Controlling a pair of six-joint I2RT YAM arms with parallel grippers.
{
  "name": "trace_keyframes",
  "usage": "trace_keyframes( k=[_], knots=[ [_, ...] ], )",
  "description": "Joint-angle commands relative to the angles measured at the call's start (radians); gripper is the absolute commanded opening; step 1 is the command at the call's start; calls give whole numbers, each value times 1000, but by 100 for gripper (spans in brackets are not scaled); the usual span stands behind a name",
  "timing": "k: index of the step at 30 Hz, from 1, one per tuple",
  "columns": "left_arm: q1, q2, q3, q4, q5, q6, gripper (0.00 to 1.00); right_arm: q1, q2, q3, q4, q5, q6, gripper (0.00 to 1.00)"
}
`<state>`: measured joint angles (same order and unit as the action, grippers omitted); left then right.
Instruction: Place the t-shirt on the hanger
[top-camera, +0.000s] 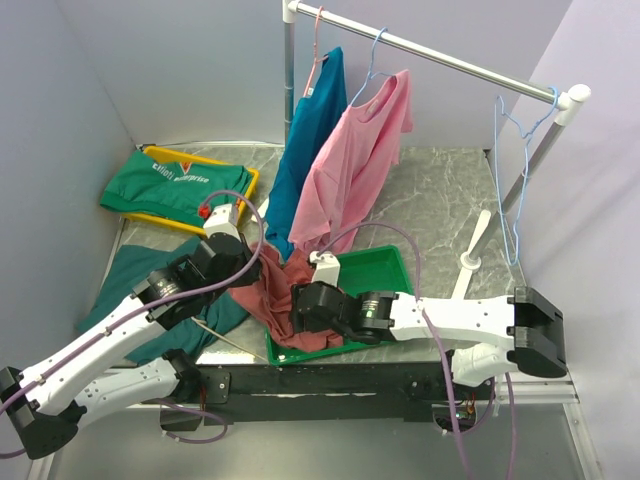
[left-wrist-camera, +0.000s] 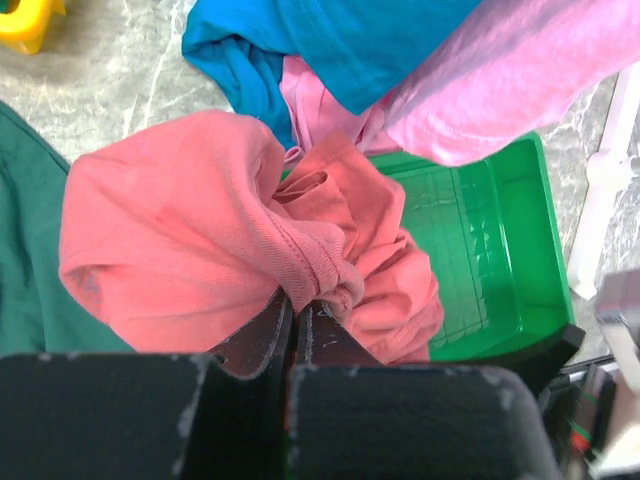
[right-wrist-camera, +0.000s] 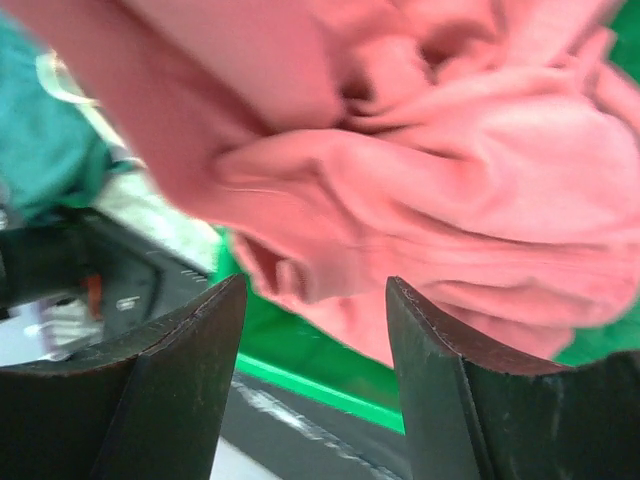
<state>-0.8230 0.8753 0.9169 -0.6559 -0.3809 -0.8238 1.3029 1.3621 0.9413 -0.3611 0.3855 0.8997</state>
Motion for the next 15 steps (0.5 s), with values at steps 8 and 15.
trace_keyframes(
  k=[8,15],
  knots=[
    [4,-15,89,-19,45,44,1,-13,143,79,13,87,-22,54],
    [4,-10,267,-102,7,112,1,-16,-88,227,-295,369,-68,0]
  ],
)
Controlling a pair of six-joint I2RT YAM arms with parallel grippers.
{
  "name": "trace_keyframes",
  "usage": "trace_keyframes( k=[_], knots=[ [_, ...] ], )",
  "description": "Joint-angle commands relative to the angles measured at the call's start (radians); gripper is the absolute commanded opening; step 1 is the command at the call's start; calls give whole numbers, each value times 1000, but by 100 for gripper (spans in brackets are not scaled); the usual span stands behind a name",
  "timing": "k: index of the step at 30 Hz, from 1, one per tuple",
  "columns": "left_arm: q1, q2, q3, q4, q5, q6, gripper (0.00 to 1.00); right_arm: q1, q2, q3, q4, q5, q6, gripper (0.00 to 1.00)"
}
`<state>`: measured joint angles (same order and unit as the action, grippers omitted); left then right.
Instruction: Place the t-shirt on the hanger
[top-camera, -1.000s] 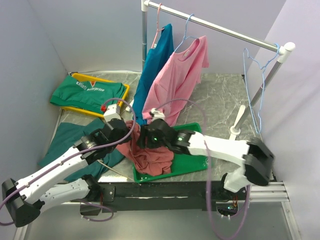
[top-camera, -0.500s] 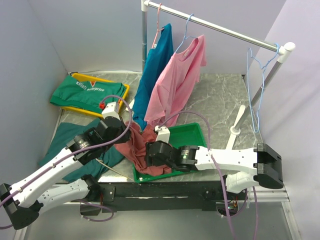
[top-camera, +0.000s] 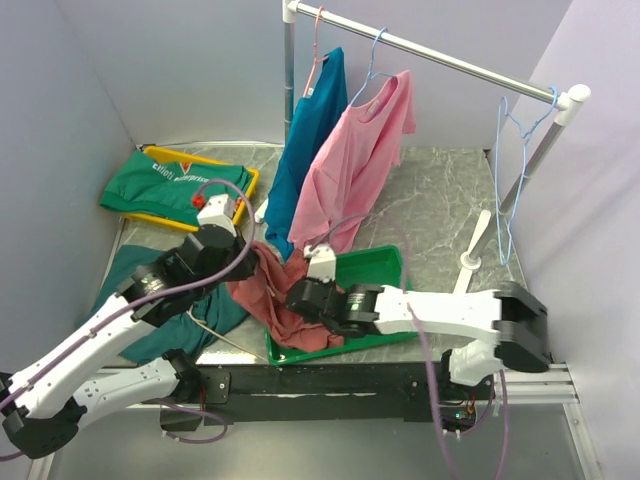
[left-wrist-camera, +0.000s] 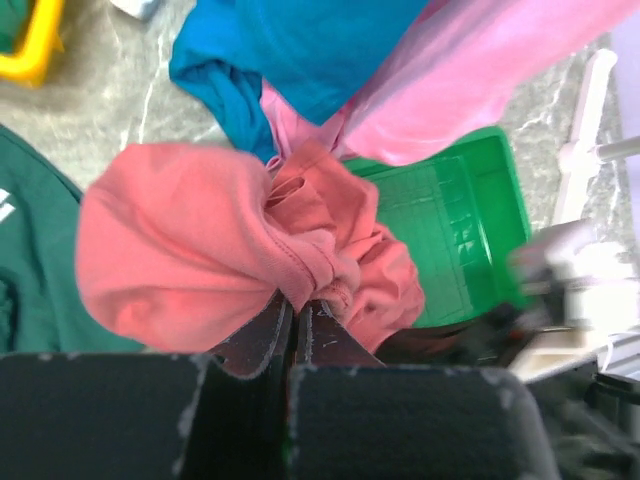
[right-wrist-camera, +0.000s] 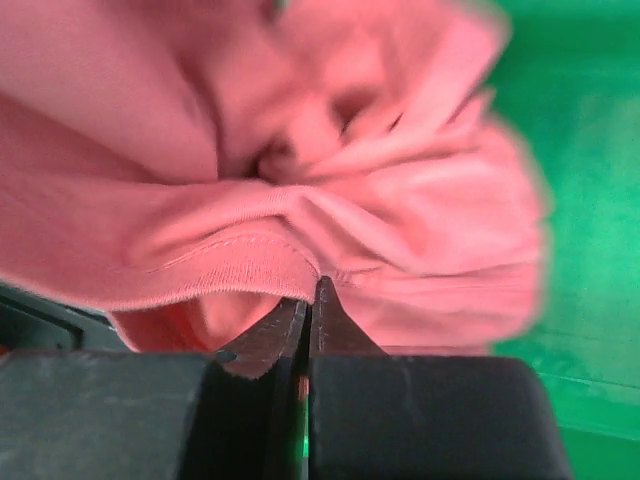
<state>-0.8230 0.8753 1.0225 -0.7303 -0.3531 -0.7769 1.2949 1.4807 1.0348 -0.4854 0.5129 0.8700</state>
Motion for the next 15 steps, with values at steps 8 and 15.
trace_keyframes(
  k=[8,15],
  knots=[
    [5,117,629,3,46,192,1,-40,-336,638,-208,466,-443,0],
    [4,244,935,3,98,238,1,-54,-208,1071,-142,477,-713,0]
  ],
)
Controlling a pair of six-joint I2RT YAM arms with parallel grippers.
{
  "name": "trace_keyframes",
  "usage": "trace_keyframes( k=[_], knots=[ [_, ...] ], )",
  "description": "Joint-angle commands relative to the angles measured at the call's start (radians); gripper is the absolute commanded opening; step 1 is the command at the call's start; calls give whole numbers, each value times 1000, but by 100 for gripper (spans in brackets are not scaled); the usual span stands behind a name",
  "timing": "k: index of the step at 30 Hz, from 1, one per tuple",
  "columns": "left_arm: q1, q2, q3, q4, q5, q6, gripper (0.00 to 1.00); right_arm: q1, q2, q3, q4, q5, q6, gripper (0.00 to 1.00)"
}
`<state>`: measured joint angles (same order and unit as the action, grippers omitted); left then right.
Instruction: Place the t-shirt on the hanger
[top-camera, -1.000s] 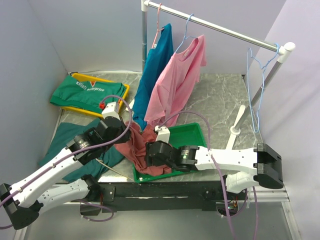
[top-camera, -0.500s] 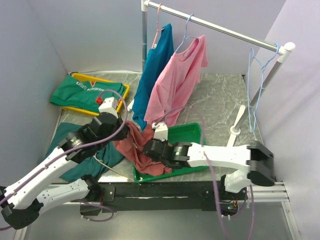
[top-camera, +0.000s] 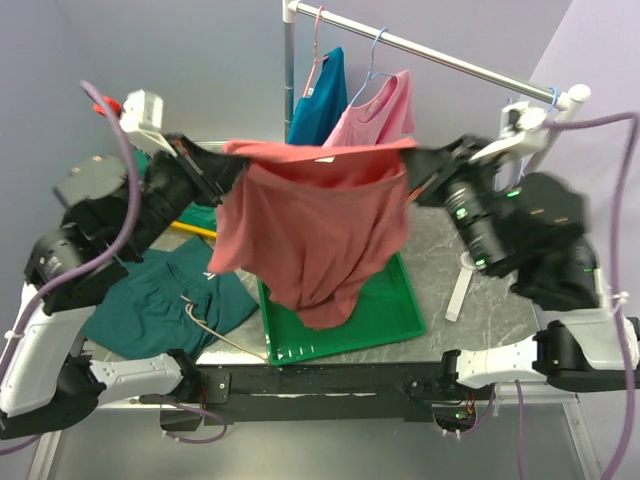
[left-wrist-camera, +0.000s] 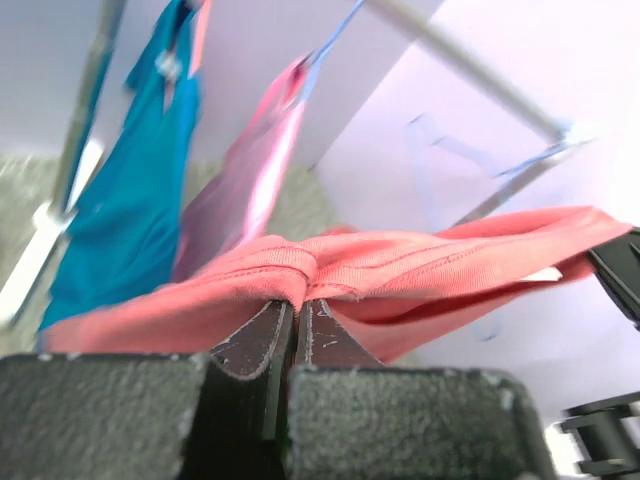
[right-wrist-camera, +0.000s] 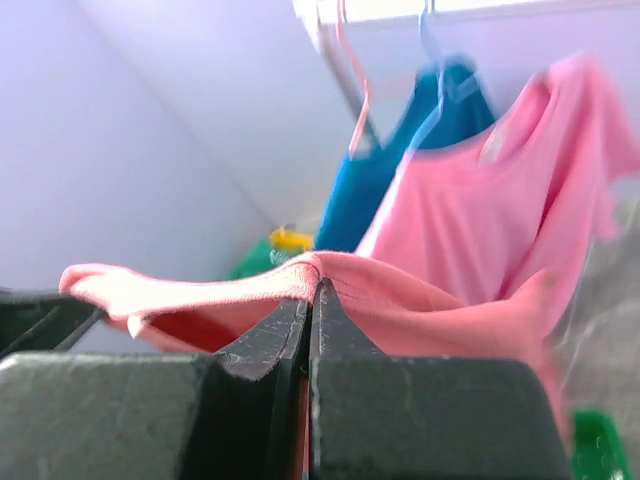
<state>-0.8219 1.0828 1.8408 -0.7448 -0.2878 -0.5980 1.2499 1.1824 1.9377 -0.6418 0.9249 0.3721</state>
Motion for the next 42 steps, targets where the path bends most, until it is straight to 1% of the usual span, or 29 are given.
trace_keyframes(
  k=[1,3,5,8,10,11,12,13,14,15,16,17,18,19,20,21,22,23,24,26,29,32,33,34,36,38,39,40,42],
  knots=[
    [4,39,129,21,32,64,1,-12,108,208,-7,66,-228,0],
    [4,37,159,30,12,69,1,-12,151,294,-25,71,-259,0],
    [4,42,199,33,-1,79,1,-12,161,311,-25,68,-269,0],
    [4,51,215,32,12,87,1,-20,146,278,-25,54,-243,0],
    [3,51,186,24,28,83,1,-27,129,201,-60,48,-198,0],
    [4,46,119,19,33,76,1,-33,99,157,-76,20,-127,0],
    [4,14,66,31,36,70,1,-49,79,32,-87,0,-89,0],
    [3,-12,1,45,44,55,1,-58,53,-49,-91,-20,-47,0],
    [3,-42,-150,65,47,44,1,-67,-1,-131,-90,-43,35,0],
    [4,-108,-234,82,49,31,1,-93,-27,-304,-84,-107,75,0],
    [4,-139,-314,109,52,2,1,-107,-52,-391,-70,-136,118,0],
    [3,-170,-469,119,62,-20,1,-122,-94,-473,-62,-177,195,0],
    [3,-226,-548,130,67,-43,1,-136,-113,-634,-47,-261,227,0],
    [4,-251,-627,166,87,-87,1,-157,-128,-710,-14,-303,258,0],
    [4,-274,-770,177,122,-111,1,-165,-150,-779,5,-334,313,0],
    [3,-309,-837,194,136,-137,1,-168,-159,-898,25,-363,335,0],
    [4,-328,-903,211,151,-179,1,-170,-164,-946,62,-423,353,0],
    [3,-342,-1022,254,163,-200,1,-172,-165,-989,82,-448,385,0],
    [4,-368,-1073,272,180,-222,1,-172,-162,-1053,100,-475,396,0],
    [4,-389,-1188,324,196,-272,1,-170,-144,-1092,129,-512,416,0],
    [4,-408,-1241,352,219,-290,4,-170,-115,-1116,125,-511,422,0],
    [4,-400,-1209,343,213,-266,11,-161,-113,-1088,102,-492,407,29],
    [3,-382,-1195,325,210,-257,14,-155,-116,-1047,90,-479,400,46],
    [3,-376,-1181,317,204,-243,20,-152,-115,-1021,53,-469,393,52],
    [3,-360,-1157,308,203,-234,20,-138,-122,-909,19,-471,360,62],
    [4,-357,-1152,312,203,-229,21,-118,-125,-821,-24,-448,317,68],
    [4,-359,-1154,317,202,-229,22,-110,-121,-721,-45,-390,303,72],
    [4,-357,-1154,324,200,-227,25,-103,-113,-668,-99,-345,292,73],
    [3,-353,-1152,326,200,-224,26,-101,-87,-533,-133,-257,240,77]
  ],
)
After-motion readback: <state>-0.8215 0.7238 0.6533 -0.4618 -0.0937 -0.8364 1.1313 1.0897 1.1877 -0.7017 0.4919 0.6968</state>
